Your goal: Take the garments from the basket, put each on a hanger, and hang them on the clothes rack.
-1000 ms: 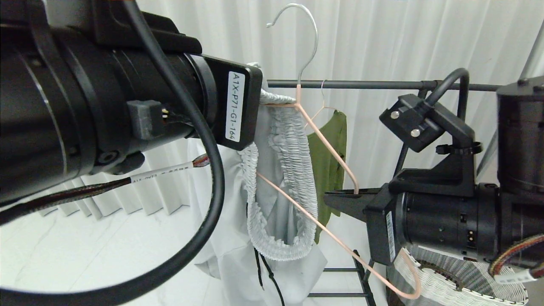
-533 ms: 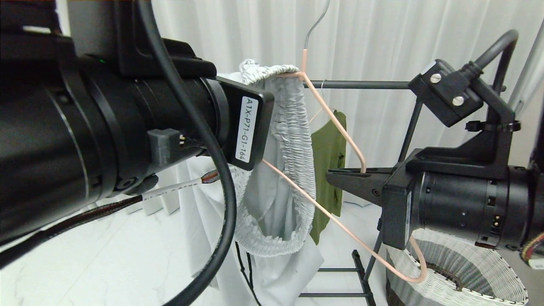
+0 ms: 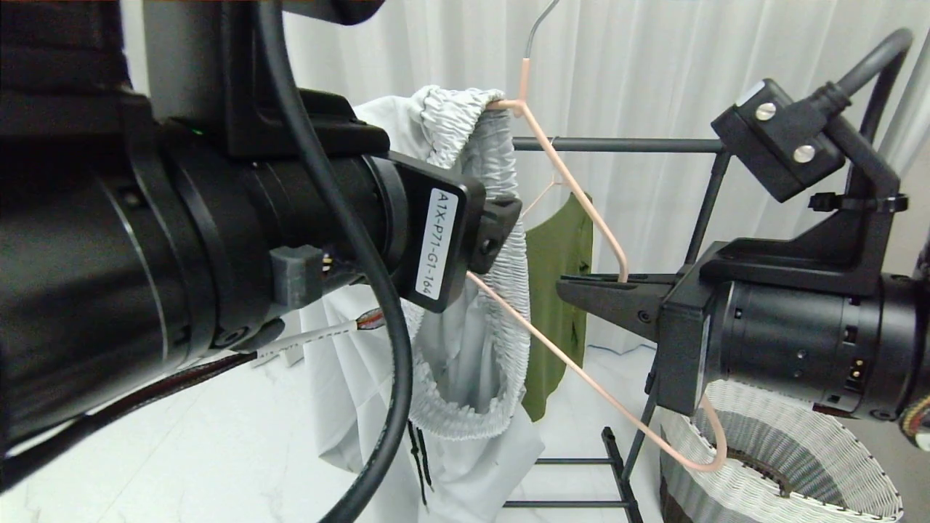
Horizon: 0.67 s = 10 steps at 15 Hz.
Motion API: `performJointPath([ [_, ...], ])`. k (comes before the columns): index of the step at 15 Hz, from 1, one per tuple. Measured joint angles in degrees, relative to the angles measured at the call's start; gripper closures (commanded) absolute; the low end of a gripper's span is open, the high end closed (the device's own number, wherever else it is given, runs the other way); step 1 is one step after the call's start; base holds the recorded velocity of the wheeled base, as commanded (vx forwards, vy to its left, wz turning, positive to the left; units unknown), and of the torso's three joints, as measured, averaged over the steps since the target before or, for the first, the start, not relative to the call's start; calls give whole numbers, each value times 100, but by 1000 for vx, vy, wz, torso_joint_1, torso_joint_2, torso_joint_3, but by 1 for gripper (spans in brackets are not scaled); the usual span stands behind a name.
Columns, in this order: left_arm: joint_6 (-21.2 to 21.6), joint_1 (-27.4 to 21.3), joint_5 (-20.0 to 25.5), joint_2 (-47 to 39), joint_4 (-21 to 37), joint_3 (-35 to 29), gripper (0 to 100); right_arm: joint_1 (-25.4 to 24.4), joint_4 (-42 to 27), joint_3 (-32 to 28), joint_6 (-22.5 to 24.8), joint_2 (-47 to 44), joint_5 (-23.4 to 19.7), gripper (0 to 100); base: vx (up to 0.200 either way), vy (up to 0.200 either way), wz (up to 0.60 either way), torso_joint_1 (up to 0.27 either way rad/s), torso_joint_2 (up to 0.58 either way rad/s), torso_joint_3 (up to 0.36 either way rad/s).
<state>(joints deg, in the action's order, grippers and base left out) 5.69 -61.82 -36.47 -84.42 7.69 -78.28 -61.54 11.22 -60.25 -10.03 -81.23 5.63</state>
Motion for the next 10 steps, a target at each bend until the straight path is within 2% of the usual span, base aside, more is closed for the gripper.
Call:
performJointPath([
  [5,155,9,0,455,-4,529,0,241,-96,2,238,190,-208,100,0,0,0,0,0,0],
  [8,798,110,13,885,-12,736,0,584,-621,0,368,400,-579,100,0,0,0,0,0,0],
  [10,998,297,144,1036,-20,774,0,719,-901,-11,380,544,-672,100,0,0,0,0,0,0],
])
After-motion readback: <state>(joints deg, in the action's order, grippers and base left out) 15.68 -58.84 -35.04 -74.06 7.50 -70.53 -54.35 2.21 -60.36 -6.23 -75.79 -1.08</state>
